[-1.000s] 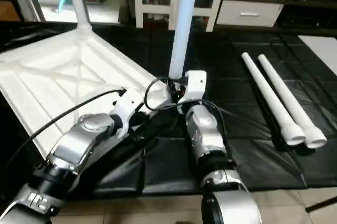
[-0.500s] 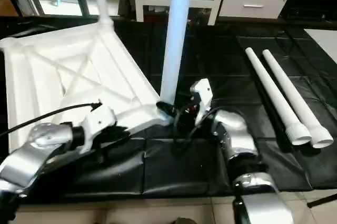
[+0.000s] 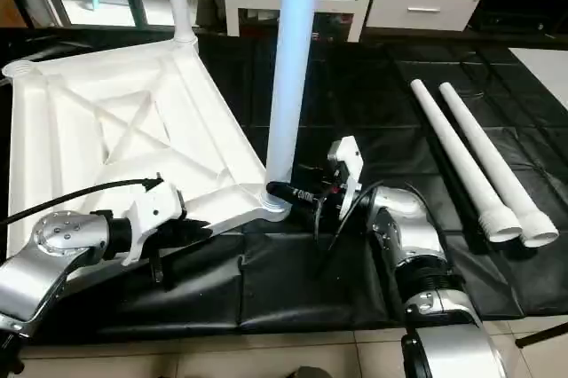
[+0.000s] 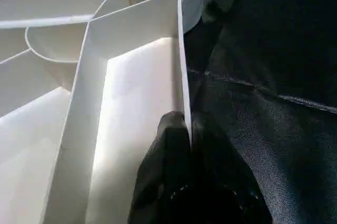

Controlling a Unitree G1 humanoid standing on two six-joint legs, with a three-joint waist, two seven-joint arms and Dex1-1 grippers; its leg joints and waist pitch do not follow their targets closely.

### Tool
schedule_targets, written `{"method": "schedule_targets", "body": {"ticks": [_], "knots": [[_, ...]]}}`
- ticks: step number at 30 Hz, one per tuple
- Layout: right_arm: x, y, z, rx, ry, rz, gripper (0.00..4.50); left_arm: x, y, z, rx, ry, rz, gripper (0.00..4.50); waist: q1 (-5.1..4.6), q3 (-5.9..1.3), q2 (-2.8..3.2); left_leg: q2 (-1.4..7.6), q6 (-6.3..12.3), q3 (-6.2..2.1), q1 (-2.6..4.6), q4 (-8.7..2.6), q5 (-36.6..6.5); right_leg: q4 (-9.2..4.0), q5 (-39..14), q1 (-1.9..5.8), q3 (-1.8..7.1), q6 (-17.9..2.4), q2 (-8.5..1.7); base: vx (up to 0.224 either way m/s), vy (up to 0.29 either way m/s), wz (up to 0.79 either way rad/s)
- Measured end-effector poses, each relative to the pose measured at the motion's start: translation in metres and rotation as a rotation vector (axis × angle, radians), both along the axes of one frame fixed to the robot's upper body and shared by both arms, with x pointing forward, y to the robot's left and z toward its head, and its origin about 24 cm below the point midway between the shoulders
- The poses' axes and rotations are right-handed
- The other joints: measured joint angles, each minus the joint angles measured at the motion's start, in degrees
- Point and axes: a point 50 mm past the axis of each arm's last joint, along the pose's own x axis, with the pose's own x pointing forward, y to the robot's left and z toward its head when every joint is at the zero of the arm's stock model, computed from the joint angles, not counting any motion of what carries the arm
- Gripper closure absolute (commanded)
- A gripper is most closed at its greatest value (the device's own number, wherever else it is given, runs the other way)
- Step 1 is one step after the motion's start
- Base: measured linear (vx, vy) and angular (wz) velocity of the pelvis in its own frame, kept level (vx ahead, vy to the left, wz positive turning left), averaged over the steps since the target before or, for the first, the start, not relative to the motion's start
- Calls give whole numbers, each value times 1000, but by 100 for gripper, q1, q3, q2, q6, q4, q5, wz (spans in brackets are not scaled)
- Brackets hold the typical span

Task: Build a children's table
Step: Rotate leg to tighten

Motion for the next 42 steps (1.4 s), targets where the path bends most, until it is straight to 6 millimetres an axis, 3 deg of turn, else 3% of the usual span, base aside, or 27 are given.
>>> {"method": "schedule_targets", "body": {"ticks": [5,9,12,17,19,22,26,30,31,32,36,38,42], "knots": [[1,4,-1,1,-1,-31,255,2,0,0,-1,0,18,450,-15,0,-1,2,-1,2,7,5,0,10,0,1,3,-1,0,0,0,0],[7,14,-4,-20,-17,-165,258,9,-6,-2,3,-10,75,450,-49,3,-6,6,-9,11,31,6,3,14,13,14,6,-19,1,0,0,0],[17,27,-6,-27,-3,-351,259,21,-18,-3,5,-26,152,450,-96,3,-7,6,-43,10,40,6,-12,12,26,22,7,-37,-4,0,0,0],[30,42,-7,-15,51,-698,261,42,-55,-5,-32,-5,303,450,-91,-2,-13,-11,-44,11,44,7,-11,6,33,25,25,-34,-8,0,0,0],[34,47,-5,-8,76,-837,261,48,-72,-5,-50,9,348,450,-64,-5,-13,-22,-44,11,45,7,-11,-2,33,22,33,-30,-9,0,0,0],[33,54,-6,14,92,-902,261,50,-82,-5,-61,21,364,450,-7,-18,-15,-27,-43,8,40,5,-12,-15,35,28,42,-25,-9,0,0,0],[32,54,-4,57,80,-852,261,48,-78,-3,-52,6,333,450,-6,-20,-23,-26,-42,3,28,-1,-13,-32,43,21,42,-10,-8,0,0,0],[26,40,-4,60,10,-630,261,37,-49,-1,-15,-35,253,450,-51,-8,-5,-20,-41,0,0,-36,-12,-40,45,5,31,3,1,0,0,0],[23,36,-3,54,-8,-551,205,32,-41,-1,-14,-39,218,450,-62,-3,2,-16,-40,-1,-7,-40,-11,-40,45,-1,27,5,8,0,0,0],[21,33,-2,44,-20,-489,191,29,-33,0,-4,-45,198,450,-71,-1,5,-11,-36,-1,-11,-41,-8,-41,44,-5,23,5,12,0,0,0],[14,18,2,32,-19,-270,181,14,-16,0,0,-40,113,450,-68,9,19,-3,-7,4,-14,-41,8,-64,43,-14,13,6,11,0,0,0],[10,10,3,30,-1,-160,150,7,-8,1,-2,-28,71,450,-54,13,15,-3,13,6,-32,-31,2,-75,43,-20,10,5,9,0,0,0],[7,3,6,11,-12,-77,146,2,-5,3,-4,-17,29,450,-5,16,9,-7,45,19,-67,-1,-14,-75,44,-46,16,4,0,0,0,0]]}}
